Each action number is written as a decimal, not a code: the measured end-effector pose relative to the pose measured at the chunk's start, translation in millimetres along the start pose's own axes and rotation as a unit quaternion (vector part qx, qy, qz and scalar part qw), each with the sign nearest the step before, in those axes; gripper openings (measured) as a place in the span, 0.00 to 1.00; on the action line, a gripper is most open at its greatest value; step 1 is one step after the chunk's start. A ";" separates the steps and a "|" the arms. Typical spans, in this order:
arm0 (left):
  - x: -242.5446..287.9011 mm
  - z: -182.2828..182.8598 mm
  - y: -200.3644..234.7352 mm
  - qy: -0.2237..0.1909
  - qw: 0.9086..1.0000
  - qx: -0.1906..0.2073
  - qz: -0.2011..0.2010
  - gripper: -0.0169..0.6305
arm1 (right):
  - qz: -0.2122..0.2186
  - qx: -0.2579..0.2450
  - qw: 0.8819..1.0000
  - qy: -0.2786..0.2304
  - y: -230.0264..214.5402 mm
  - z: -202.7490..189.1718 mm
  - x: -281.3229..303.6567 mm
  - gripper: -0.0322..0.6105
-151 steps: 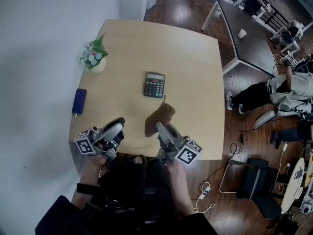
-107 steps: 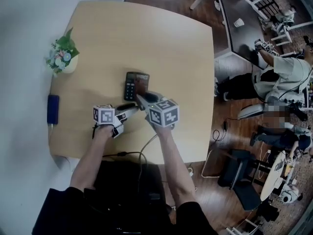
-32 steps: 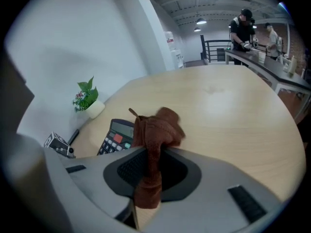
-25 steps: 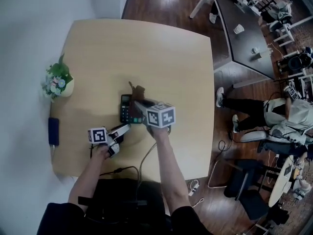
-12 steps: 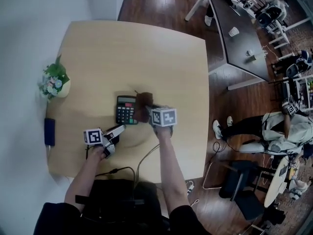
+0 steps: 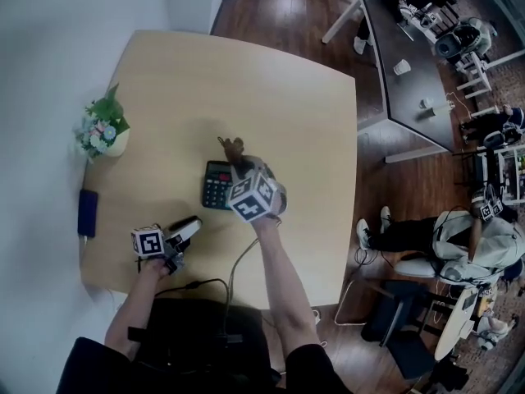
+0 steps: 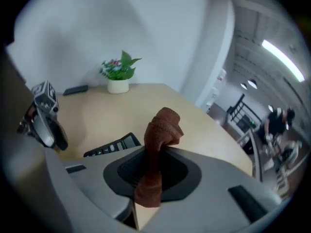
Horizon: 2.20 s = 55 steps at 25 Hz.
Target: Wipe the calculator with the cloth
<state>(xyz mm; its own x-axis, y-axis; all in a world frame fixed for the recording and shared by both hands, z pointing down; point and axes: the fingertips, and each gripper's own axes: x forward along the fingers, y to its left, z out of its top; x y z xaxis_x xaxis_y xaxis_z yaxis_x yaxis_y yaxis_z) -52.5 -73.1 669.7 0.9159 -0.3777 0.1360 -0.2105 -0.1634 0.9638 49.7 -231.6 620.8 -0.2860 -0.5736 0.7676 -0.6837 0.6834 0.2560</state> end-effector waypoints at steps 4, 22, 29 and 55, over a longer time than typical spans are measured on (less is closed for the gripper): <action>-21.5 -5.4 10.3 0.010 1.000 0.005 0.028 0.25 | 0.048 -0.138 0.987 0.066 60.5 -13.5 34.2 0.16; -28.9 -7.0 19.9 -0.016 0.996 -0.087 0.024 0.24 | 0.178 -0.080 0.977 0.088 119.2 -28.9 -19.6 0.16; -23.4 0.1 12.0 -0.021 0.998 -0.064 -0.011 0.23 | 0.039 -0.151 0.985 0.078 47.1 5.9 21.2 0.16; -24.3 -3.7 15.7 -0.016 0.997 -0.069 0.004 0.23 | 0.044 -0.209 0.970 0.117 73.7 -17.0 31.1 0.16</action>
<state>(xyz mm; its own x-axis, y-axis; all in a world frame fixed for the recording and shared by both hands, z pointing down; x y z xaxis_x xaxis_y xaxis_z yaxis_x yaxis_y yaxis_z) -76.8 -63.1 682.4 0.9024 -0.4077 0.1393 -0.1674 -0.0340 0.9853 1.8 -191.4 673.5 -0.1367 -0.4193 0.8975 -0.3177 0.8767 0.3612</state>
